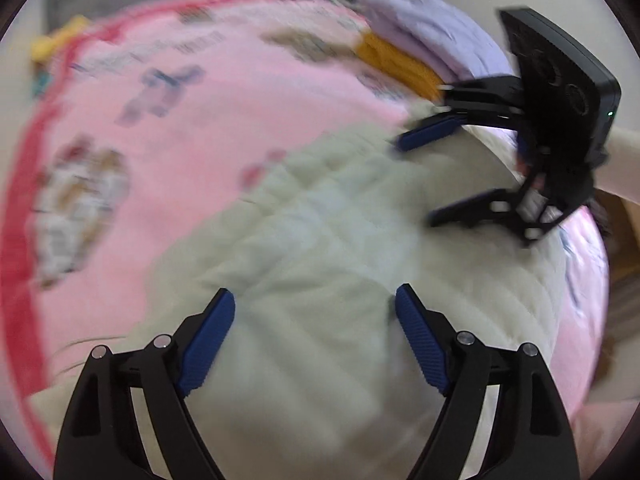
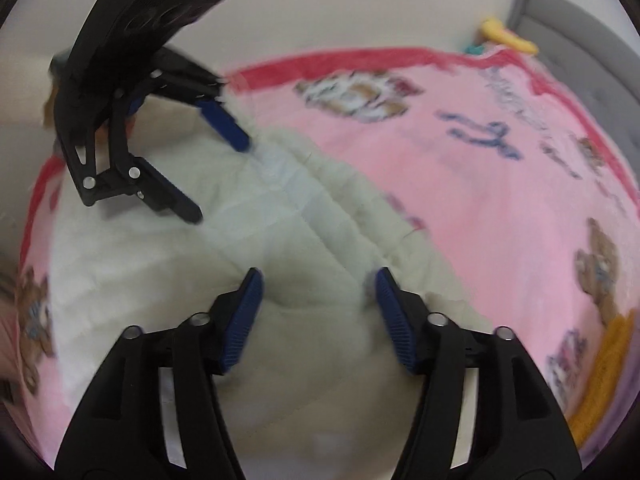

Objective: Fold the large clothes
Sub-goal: 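Press the folded cream jacket flat with both open tools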

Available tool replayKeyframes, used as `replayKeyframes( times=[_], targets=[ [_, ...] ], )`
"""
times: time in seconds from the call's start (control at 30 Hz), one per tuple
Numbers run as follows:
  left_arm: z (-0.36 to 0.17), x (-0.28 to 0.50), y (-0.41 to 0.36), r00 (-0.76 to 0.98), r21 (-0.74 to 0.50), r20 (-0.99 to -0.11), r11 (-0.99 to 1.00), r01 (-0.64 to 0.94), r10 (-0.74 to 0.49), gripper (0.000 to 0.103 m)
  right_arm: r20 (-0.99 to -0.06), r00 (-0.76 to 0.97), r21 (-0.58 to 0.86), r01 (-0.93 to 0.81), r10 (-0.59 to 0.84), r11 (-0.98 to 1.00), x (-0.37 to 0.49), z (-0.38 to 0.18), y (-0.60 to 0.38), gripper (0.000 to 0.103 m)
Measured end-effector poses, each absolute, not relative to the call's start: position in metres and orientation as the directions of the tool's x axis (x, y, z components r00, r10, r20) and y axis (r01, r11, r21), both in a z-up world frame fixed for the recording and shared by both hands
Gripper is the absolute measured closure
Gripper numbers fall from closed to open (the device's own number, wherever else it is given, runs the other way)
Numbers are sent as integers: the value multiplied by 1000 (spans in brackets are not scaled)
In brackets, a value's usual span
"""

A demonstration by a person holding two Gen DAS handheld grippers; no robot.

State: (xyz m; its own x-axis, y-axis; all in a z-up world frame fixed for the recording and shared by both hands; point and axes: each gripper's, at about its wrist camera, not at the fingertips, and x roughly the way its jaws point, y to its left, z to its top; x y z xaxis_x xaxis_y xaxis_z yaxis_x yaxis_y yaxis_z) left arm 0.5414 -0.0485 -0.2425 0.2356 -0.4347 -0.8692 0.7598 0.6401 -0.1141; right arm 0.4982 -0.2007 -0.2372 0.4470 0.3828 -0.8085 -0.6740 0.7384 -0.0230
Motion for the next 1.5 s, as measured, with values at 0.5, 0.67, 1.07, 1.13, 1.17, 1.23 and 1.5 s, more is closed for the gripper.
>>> replayKeyframes(
  times=[0.5,0.67,1.07,1.13,1.17,1.23,1.5],
  targets=[
    [-279,476,46,155,-277,-875,738,616,-458,12,-870,339,58,-650,357,758,414,-258,-220,29],
    [-292,475,39,150,-251,-886,726,640,-439,12,-876,324,93,-613,357,785,411,-275,-239,28],
    [-270,459,39,281,-153,-885,802,578,-371,8,-906,339,46,-518,254,854,410,-276,-239,12],
    [-252,449,49,336,-137,-866,821,555,-371,5,-895,366,58,-468,253,882,407,-266,-240,12],
    [-240,442,58,381,-130,-842,829,544,-382,5,-886,387,64,-443,256,894,404,-259,-240,12],
    [-224,437,81,438,-128,-818,862,491,-372,5,-851,453,78,-393,266,916,393,-244,-241,11],
    [-264,505,168,175,-451,-859,873,187,-481,5,-840,502,202,-66,207,977,398,-240,-311,8]
  ],
)
